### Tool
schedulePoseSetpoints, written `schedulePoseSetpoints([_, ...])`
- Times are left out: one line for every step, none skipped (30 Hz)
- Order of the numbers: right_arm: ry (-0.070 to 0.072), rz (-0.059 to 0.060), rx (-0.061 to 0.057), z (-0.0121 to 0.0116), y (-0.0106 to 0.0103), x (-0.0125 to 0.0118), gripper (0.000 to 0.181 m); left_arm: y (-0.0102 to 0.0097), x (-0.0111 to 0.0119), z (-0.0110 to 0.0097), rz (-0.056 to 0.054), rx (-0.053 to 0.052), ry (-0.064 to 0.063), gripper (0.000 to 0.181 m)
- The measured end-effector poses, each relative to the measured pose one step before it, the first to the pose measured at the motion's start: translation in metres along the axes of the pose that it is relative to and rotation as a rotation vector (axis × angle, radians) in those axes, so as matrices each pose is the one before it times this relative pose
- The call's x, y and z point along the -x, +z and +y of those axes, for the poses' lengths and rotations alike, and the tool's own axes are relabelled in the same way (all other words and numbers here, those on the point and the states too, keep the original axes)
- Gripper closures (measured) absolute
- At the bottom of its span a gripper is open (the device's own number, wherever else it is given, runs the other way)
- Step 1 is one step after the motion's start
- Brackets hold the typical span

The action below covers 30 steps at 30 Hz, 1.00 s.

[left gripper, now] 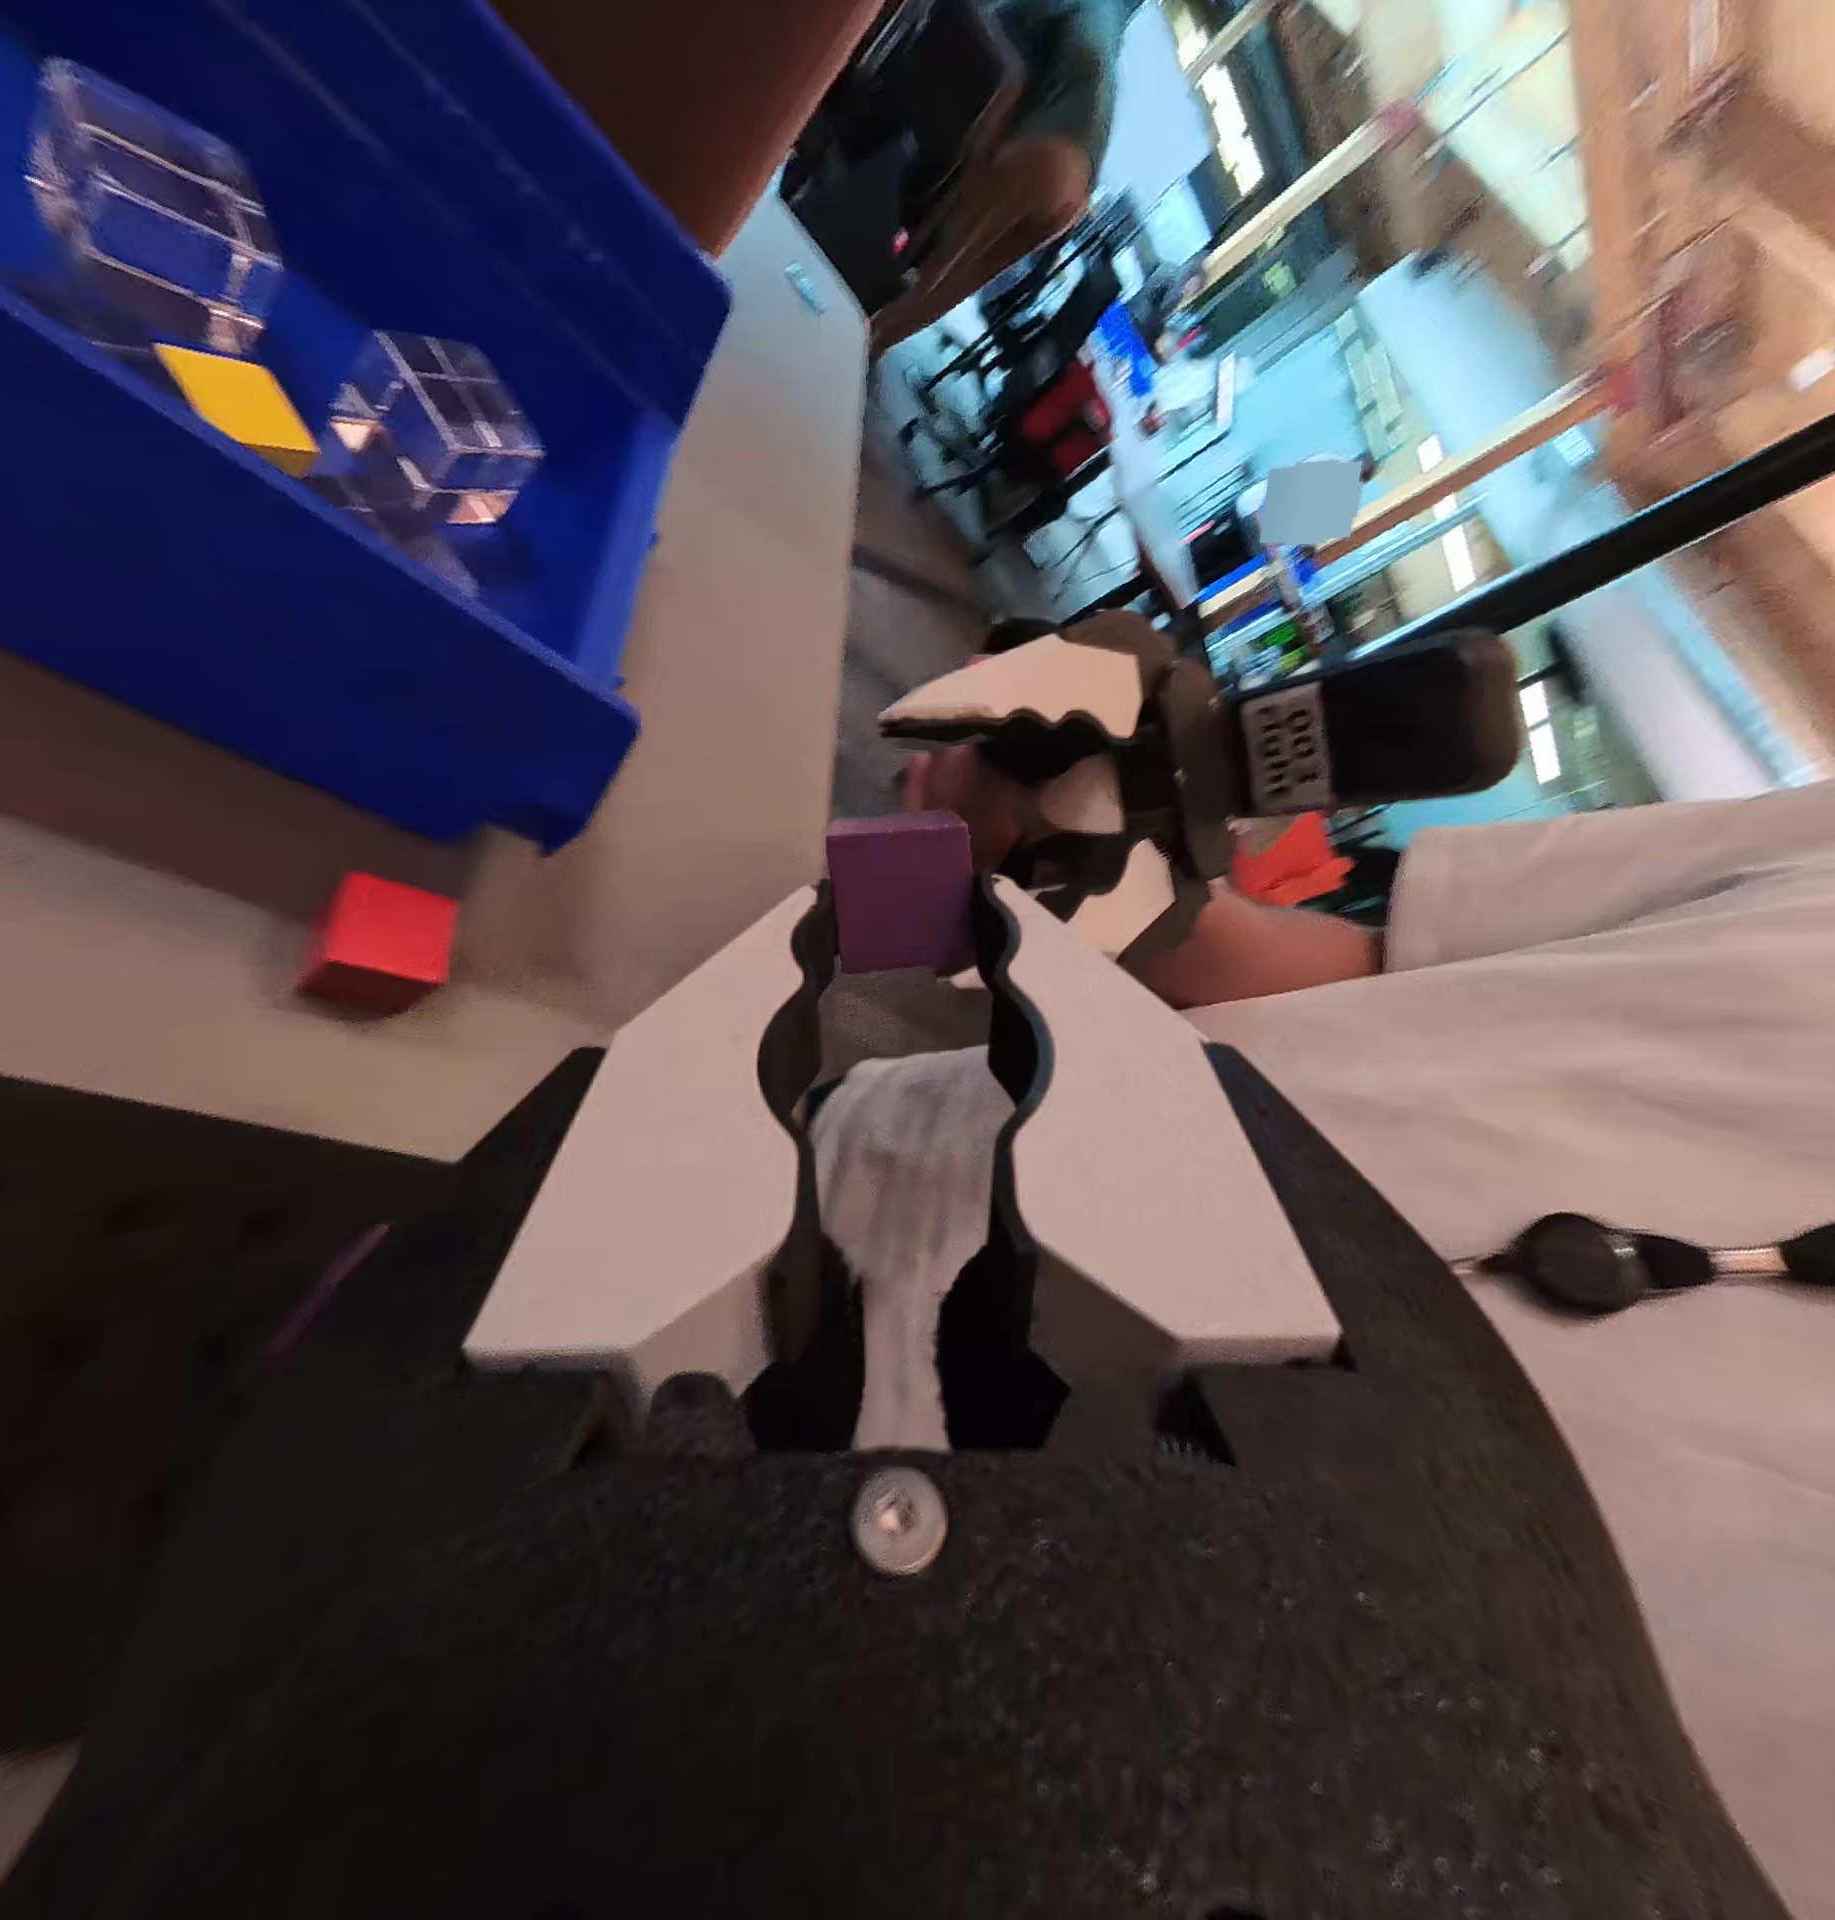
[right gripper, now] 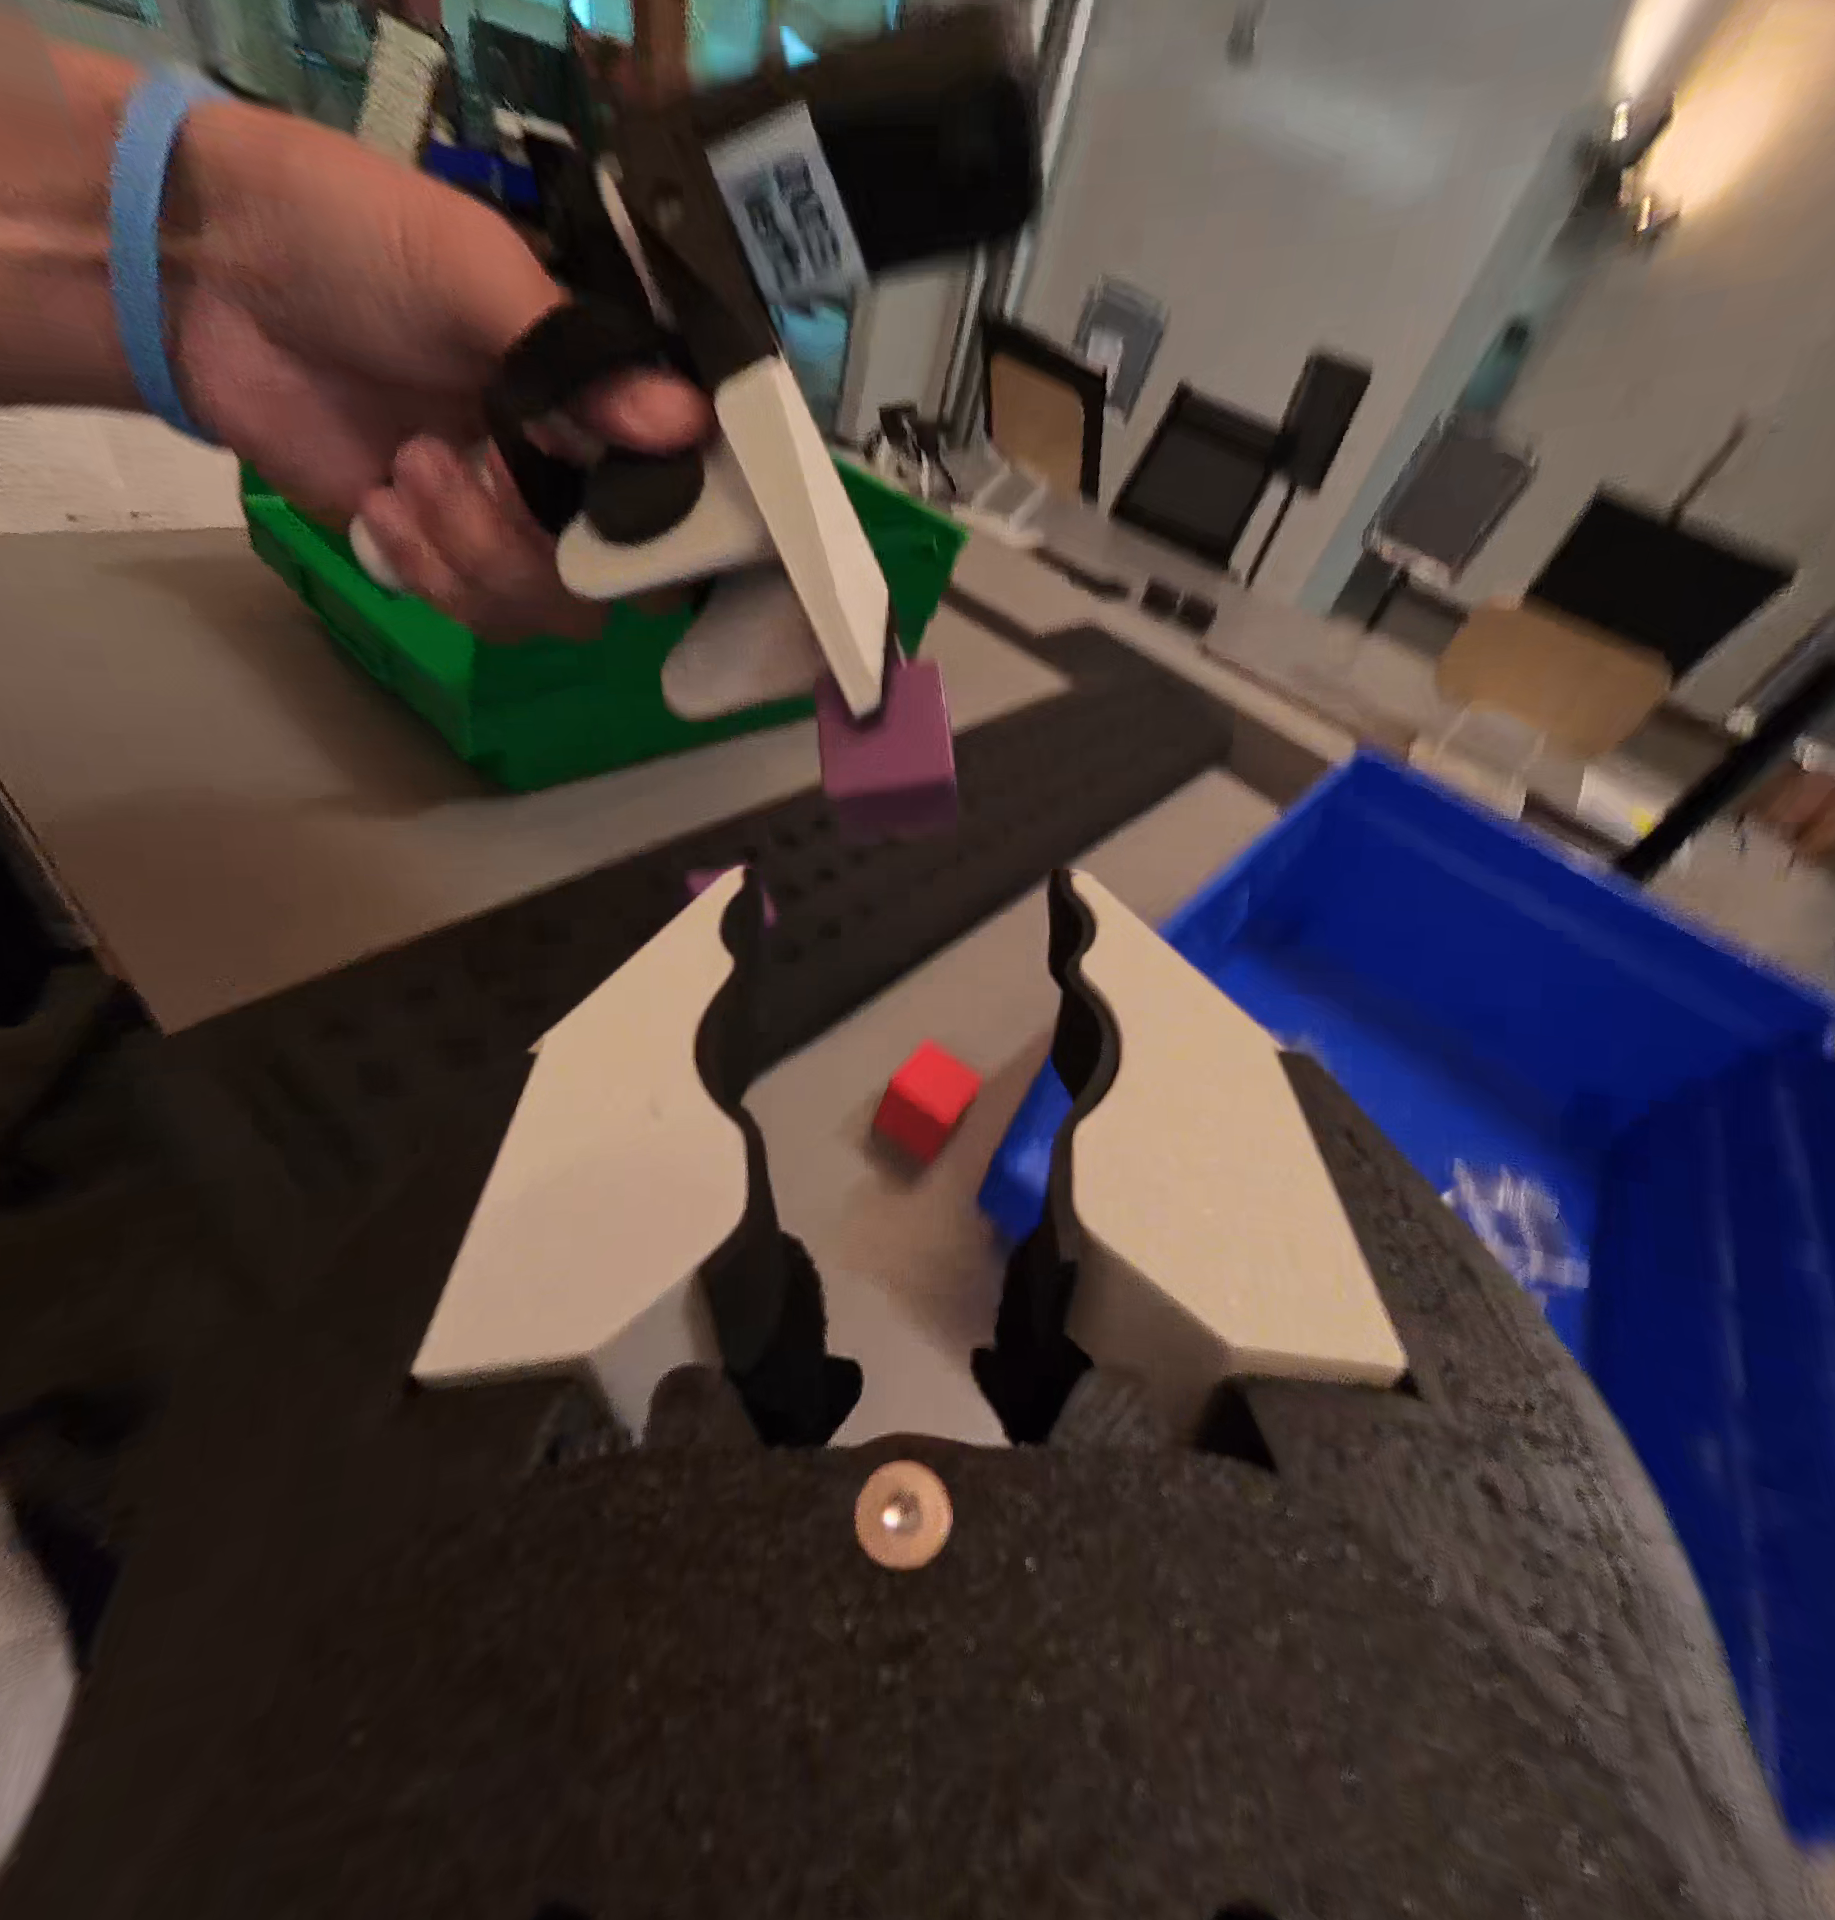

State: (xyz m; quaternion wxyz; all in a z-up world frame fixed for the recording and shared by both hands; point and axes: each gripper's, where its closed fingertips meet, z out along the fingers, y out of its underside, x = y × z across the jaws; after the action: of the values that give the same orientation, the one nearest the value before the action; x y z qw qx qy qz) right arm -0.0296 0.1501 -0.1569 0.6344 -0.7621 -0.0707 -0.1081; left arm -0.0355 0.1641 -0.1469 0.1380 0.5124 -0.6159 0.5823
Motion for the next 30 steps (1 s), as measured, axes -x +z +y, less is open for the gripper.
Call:
schedulePoseSetpoints([-0.0302, -0.0150, -0.0324, -0.01128, 0.00527, 0.00150, 0.128, 0.00051, -0.00602, 0.00000, 0.0336, -0.0176, -0.0318, 0.154])
schedulePoseSetpoints([-0.0222, -0.0222, -0.0198, -0.00823, 0.00473, 0.00229, 0.129, 0.00080, -0.00524, -0.00029, 0.0319, -0.0159, -0.0243, 0.154])
schedulePoseSetpoints([-0.0164, -0.0303, -0.0177, -0.00671, 0.00384, 0.00365, 0.132, 0.00068, -0.00568, -0.00090, 0.0359, -0.0181, -0.0178, 0.154])
schedulePoseSetpoints([-0.0153, -0.0238, -0.0030, -0.00277, 0.00306, 0.00281, 0.141, 0.00097, -0.00625, -0.00095, 0.0423, -0.0170, -0.0155, 0.154])
schedulePoseSetpoints([-0.0168, 0.0176, 0.0096, -0.00005, 0.00087, -0.00342, 0.151, 0.00070, -0.00158, 0.00048, 0.0149, -0.0091, -0.0159, 0.154])
schedulePoseSetpoints([-0.0399, -0.0052, 0.0048, -0.00031, -0.00097, -0.00071, 0.154, 0.00002, -0.00061, 0.00157, 0.0091, -0.0031, -0.0074, 0.154])
schedulePoseSetpoints([-0.0309, -0.0130, -0.0133, -0.00266, -0.00169, -0.00006, 0.154, -0.00088, -0.00042, 0.00147, 0.0027, -0.0047, -0.0050, 0.154])
schedulePoseSetpoints([-0.0156, 0.0026, -0.0075, -0.00178, -0.00241, -0.00408, 0.154, -0.00270, 0.00193, 0.00057, -0.0195, -0.0116, 0.0044, 0.150])
schedulePoseSetpoints([-0.0050, 0.0137, 0.0090, 0.00163, -0.00257, -0.00876, 0.154, -0.00445, 0.00493, 0.00022, -0.0479, -0.0180, 0.0111, 0.142])
schedulePoseSetpoints([-0.0006, 0.0144, 0.0178, 0.00496, -0.00227, -0.01270, 0.153, -0.00633, 0.00485, 0.00056, -0.0555, -0.0231, 0.0231, 0.138])
schedulePoseSetpoints([0.0129, 0.0177, 0.0341, 0.00907, -0.00082, -0.01729, 0.153, -0.00712, 0.00208, 0.00089, -0.0436, -0.0282, 0.0258, 0.138])
schedulePoseSetpoints([0.0223, 0.0214, 0.0551, 0.01321, 0.00165, -0.02130, 0.154, -0.00703, -0.00176, 0.00200, -0.0230, -0.0295, 0.0203, 0.138])
schedulePoseSetpoints([0.0307, 0.0104, 0.0837, 0.01785, 0.00523, -0.02223, 0.154, -0.00633, -0.00361, 0.00306, -0.0101, -0.0311, 0.0117, 0.138])
schedulePoseSetpoints([0.0329, -0.0042, 0.1062, 0.02048, 0.00900, -0.02161, 0.154, -0.00497, -0.00381, 0.00428, -0.0068, -0.0283, 0.0048, 0.138])
schedulePoseSetpoints([0.0338, 0.0101, 0.1065, 0.01941, 0.01222, -0.02413, 0.154, -0.00354, -0.00256, 0.00573, -0.0109, -0.0194, 0.0024, 0.138])
schedulePoseSetpoints([0.0370, -0.0034, 0.1059, 0.01792, 0.01565, -0.02125, 0.154, -0.00227, -0.00095, 0.00727, -0.0207, -0.0076, 0.0050, 0.138])
schedulePoseSetpoints([0.0288, -0.0547, 0.1176, 0.01559, 0.01737, -0.01192, 0.154, -0.00090, 0.00077, 0.00839, -0.0327, 0.0064, 0.0127, 0.138])
schedulePoseSetpoints([0.0216, -0.0203, 0.1191, 0.01106, 0.01608, -0.01485, 0.154, 0.00001, 0.00176, 0.00875, -0.0409, 0.0167, 0.0247, 0.138])
schedulePoseSetpoints([0.0146, 0.0131, 0.0902, 0.00589, 0.01504, -0.01734, 0.153, 0.00093, 0.00242, 0.00837, -0.0477, 0.0220, 0.0354, 0.138])
schedulePoseSetpoints([0.0051, -0.0337, 0.0600, 0.00175, 0.01524, -0.00702, 0.154, 0.00169, 0.00337, 0.00736, -0.0537, 0.0256, 0.0423, 0.138])
schedulePoseSetpoints([0.0089, -0.0613, 0.0629, 0.00122, 0.01372, -0.00001, 0.154, 0.00225, 0.00379, 0.00551, -0.0536, 0.0222, 0.0435, 0.138])
schedulePoseSetpoints([0.0093, -0.0383, 0.0699, 0.00192, 0.01203, -0.00085, 0.154, 0.00269, 0.00350, 0.00384, -0.0478, 0.0189, 0.0408, 0.138])
schedulePoseSetpoints([-0.0031, -0.0216, 0.0718, 0.00253, 0.01091, -0.00079, 0.154, 0.00281, 0.00358, 0.00233, -0.0442, 0.0169, 0.0378, 0.138])
schedulePoseSetpoints([-0.0166, -0.0079, 0.0536, 0.00075, 0.00985, -0.00107, 0.154, 0.00298, 0.00417, 0.00127, -0.0430, 0.0141, 0.0334, 0.138])
schedulePoseSetpoints([-0.0124, -0.0040, 0.0401, 0.00043, 0.00877, -0.00060, 0.154, 0.00329, 0.00462, 0.00064, -0.0409, 0.0139, 0.0280, 0.138])
schedulePoseSetpoints([-0.0089, -0.0138, 0.0466, 0.00226, 0.00720, 0.00153, 0.154, 0.00370, 0.00465, 0.00036, -0.0367, 0.0179, 0.0254, 0.138])
schedulePoseSetpoints([-0.0074, -0.0086, 0.0309, 0.00095, 0.00519, 0.00113, 0.154, 0.00397, 0.00471, -0.00100, -0.0343, 0.0174, 0.0271, 0.138])
schedulePoseSetpoints([0.0036, -0.0014, -0.0036, -0.00254, 0.00160, -0.00024, 0.154, 0.00436, 0.00457, -0.00268, -0.0310, 0.0119, 0.0329, 0.138])
schedulePoseSetpoints([0.0115, -0.0183, 0.0066, -0.00068, 0.00030, 0.00168, 0.154, 0.00500, 0.00399, -0.00295, -0.0205, 0.0173, 0.0422, 0.138])
schedulePoseSetpoints([0.0085, -0.0126, 0.0107, 0.00014, 0.00024, 0.00059, 0.154, 0.00586, 0.00518, -0.00298, -0.0198, 0.0286, 0.0474, 0.138])
